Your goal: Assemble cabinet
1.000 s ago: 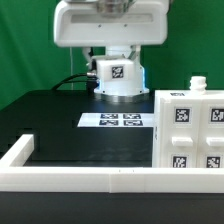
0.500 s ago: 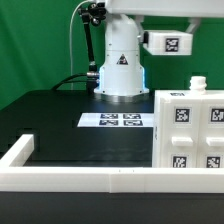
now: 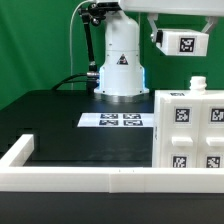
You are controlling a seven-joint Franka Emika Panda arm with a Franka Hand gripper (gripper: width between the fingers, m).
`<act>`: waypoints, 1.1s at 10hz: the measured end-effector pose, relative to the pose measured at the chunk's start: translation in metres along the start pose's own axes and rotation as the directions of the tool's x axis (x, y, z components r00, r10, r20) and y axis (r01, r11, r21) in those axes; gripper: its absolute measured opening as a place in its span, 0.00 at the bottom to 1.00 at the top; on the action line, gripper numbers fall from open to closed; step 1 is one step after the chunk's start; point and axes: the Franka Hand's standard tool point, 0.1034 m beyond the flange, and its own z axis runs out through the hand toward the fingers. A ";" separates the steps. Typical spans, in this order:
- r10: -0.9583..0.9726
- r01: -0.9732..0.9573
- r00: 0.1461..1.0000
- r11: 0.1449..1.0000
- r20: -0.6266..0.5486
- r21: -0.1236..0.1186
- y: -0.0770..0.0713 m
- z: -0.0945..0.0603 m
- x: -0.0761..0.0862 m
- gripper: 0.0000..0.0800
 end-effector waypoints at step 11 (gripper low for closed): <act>-0.027 0.026 0.999 1.000 -0.027 -0.012 -0.023 0.016 0.052 0.70</act>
Offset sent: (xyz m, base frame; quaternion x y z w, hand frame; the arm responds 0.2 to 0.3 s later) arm 0.0389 0.0235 -0.0101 0.0195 0.0196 0.0180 0.9995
